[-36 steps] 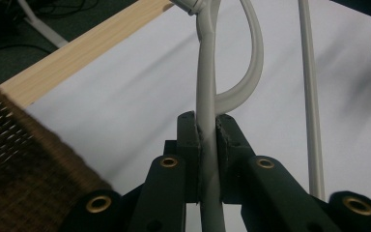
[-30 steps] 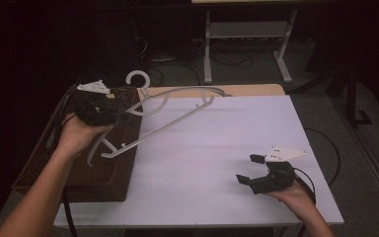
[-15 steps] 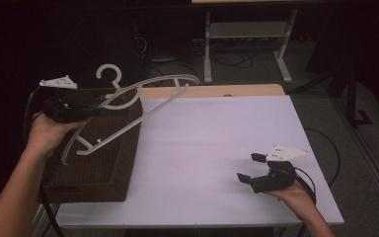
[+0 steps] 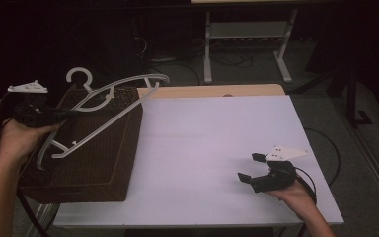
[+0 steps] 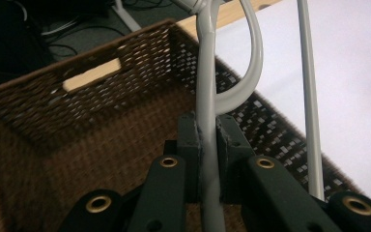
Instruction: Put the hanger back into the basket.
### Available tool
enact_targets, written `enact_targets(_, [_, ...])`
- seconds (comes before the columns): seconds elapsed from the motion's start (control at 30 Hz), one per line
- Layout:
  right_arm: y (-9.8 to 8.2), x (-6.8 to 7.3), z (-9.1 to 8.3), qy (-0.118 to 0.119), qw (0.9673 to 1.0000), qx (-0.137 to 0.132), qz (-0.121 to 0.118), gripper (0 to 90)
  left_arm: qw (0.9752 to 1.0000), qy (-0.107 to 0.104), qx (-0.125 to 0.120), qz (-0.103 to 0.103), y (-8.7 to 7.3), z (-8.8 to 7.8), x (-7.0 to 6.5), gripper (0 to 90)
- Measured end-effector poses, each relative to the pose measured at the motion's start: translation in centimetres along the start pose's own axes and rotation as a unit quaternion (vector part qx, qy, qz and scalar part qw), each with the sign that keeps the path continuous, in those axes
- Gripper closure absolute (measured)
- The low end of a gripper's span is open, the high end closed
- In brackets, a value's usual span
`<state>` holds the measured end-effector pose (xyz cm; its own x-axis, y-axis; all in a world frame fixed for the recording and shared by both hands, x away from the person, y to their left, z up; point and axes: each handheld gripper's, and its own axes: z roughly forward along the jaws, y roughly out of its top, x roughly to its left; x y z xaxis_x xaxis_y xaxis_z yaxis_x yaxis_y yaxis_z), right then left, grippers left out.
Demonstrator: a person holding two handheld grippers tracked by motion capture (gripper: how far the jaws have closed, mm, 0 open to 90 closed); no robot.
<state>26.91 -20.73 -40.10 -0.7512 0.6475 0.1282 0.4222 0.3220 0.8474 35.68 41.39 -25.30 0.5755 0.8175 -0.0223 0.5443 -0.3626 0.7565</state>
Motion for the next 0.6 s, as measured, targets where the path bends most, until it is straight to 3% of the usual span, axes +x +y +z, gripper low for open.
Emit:
enact_targets(0.27, [0.0,0.0,0.1,0.000,1.0000,0.003,0.001,12.5,0.9993,0.027,0.004,-0.024,-2.2,-1.0,2.4,82.8])
enact_targets(0.6, [0.0,0.0,0.3,-0.002,1.0000,0.004,0.001,12.5,0.9968,0.058,0.021,-0.051,-5.0,-1.3,5.0,82.8])
